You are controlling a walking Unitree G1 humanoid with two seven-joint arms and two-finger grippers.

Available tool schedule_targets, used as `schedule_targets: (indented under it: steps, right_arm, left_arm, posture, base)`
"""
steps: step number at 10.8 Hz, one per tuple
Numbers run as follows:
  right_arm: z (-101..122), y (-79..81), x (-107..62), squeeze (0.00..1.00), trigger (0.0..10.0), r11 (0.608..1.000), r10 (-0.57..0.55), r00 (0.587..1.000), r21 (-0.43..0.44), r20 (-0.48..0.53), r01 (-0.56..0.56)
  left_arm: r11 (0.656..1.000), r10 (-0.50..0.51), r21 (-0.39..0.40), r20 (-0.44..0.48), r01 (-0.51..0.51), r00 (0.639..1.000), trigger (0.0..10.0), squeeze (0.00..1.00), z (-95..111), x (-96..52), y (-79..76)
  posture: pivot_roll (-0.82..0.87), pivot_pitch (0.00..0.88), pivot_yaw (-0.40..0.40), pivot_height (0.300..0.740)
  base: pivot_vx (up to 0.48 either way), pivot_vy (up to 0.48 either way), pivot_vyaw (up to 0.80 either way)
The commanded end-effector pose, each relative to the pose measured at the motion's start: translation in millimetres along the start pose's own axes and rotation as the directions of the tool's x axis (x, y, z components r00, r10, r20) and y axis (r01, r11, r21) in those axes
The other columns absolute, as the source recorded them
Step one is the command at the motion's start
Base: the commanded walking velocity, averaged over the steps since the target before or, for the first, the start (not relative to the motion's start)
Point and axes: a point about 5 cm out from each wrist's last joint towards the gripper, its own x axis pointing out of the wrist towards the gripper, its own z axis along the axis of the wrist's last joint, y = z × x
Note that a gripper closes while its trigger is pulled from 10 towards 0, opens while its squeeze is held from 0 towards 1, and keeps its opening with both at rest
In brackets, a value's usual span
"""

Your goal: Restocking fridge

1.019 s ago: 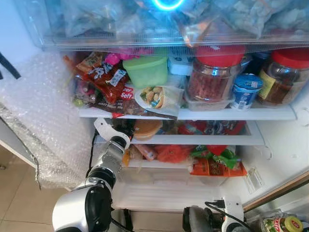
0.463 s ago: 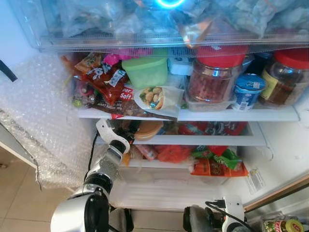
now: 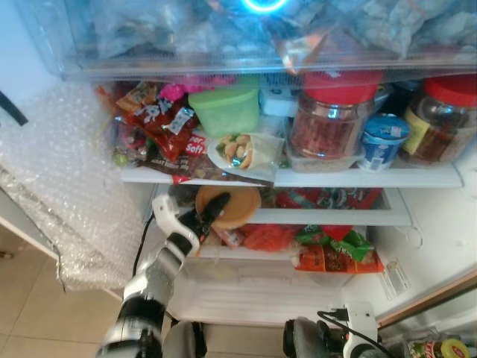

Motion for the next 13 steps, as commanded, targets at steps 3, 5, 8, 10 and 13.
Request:
schedule_targets:
  steps: [3, 5, 8, 10, 13]
  right_arm:
    - [-23, -0.4, -5.7, 0.00, 10.0, 1.000, -0.013, 0.996, 0.016, -0.087, 0.014]
    - [-23, -1.5, -5.9, 0.00, 10.0, 1.000, -0.018, 0.996, 0.017, -0.086, 0.019]
    - [-23, -2.5, -6.2, 0.00, 10.0, 1.000, -0.014, 0.996, 0.011, -0.085, 0.015]
    - [-22, -3.4, -6.1, 0.00, 10.0, 1.000, -0.014, 0.996, 0.005, -0.084, 0.015]
    - [-21, -3.0, -5.9, 0.00, 10.0, 1.000, -0.014, 0.997, 0.010, -0.079, 0.015]
  left_arm:
    - [0.999, 0.029, -0.030, -0.005, -0.029, 1.000, 10.0, 0.00, -2, -0.2, -2.8]
    - [0.992, 0.129, -0.023, 0.053, -0.128, 0.990, 10.0, 0.00, 10, 11.7, -3.5]
    - [0.973, 0.230, -0.059, 0.132, -0.224, 0.964, 10.0, 0.00, 25, 25.0, -1.6]
    - [0.963, 0.268, -0.072, 0.128, -0.261, 0.955, 10.0, 0.00, 23, 28.4, 0.5]
    - [0.978, 0.207, -0.015, 0.135, -0.207, 0.969, 10.0, 0.00, 22, 20.5, 1.6]
  posture:
    - [-0.14, 0.097, 0.072, 0.625]
    - [-0.14, 0.101, 0.069, 0.625]
    - [-0.14, 0.110, 0.060, 0.625]
    - [-0.14, 0.114, 0.058, 0.625]
    - [-0.14, 0.115, 0.061, 0.625]
  base:
    - [0.000, 0.000, 0.00]
    - [0.000, 0.000, 0.00]
    - [0.000, 0.000, 0.00]
    - [0.000, 0.000, 0.00]
    - [0.000, 0.000, 0.00]
